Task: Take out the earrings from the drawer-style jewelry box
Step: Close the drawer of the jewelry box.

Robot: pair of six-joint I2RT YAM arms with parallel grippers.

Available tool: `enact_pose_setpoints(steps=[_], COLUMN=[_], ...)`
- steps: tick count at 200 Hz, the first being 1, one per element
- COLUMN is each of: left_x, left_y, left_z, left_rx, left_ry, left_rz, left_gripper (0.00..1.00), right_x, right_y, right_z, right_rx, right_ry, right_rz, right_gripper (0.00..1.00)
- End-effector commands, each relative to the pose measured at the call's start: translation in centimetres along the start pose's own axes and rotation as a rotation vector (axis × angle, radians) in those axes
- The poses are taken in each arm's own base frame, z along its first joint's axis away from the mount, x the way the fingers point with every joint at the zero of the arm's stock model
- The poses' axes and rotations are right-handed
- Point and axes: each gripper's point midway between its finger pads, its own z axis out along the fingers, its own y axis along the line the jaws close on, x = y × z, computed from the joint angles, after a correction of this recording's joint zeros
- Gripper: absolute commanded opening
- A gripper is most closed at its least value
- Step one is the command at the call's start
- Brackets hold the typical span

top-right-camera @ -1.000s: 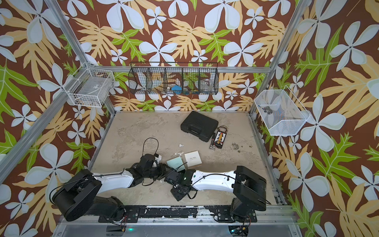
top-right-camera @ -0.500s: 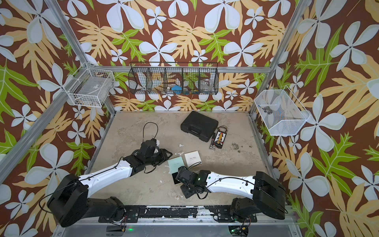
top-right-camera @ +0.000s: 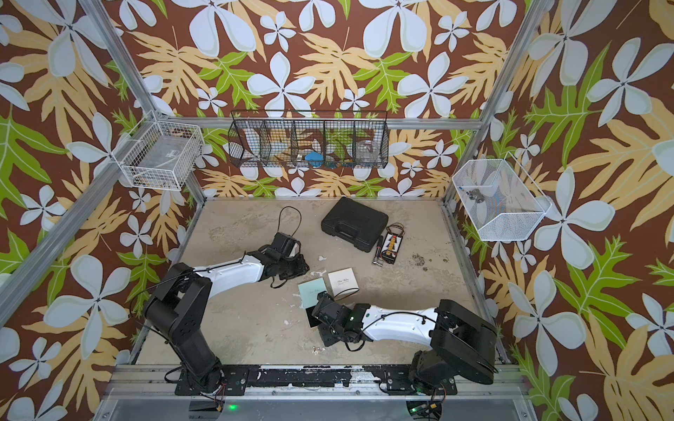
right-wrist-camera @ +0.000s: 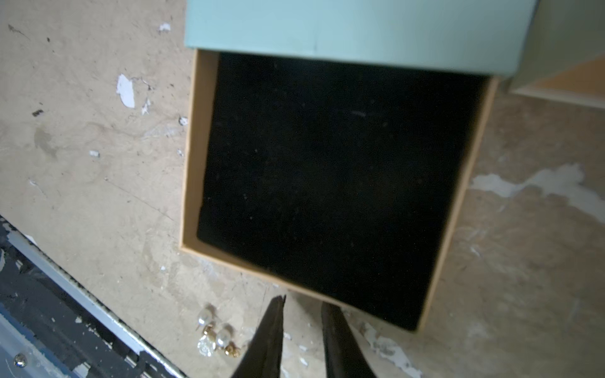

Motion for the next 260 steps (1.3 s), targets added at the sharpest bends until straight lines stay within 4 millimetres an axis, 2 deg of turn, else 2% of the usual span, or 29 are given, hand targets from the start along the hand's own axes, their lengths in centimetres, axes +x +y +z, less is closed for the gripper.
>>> enact_pose_setpoints(steps=[1, 51, 111, 260], left_x=[1.4, 2.8, 3.5, 3.8], left_y=[-0.1, -0.5, -1.0, -1.4], left_z=[0.4, 1.0, 0.8, 0.7], left_rx=[0.026, 0.061, 0.082, 0.091], left_ry=[0.073, 0.125, 0.134, 0.124], left_rz=[0.066, 0.099, 0.125, 0.128], left_gripper=[0.27, 0.26, 0.27, 0.28], right_x=[-1.2, -1.5, -2.9, -7.4], right_y=[0.2, 0.2, 0.2, 0.4], right_z=[0.2, 1.0, 1.2, 2.3], right_rx=[-0.006, -0.013, -0.016, -0.023], right_ry=[-0.051, -0.053, -0.080, -0.122], right_rz=[0.018, 0.024, 0.026, 0.022], right_gripper=[0.25, 0.25, 0.25, 0.25])
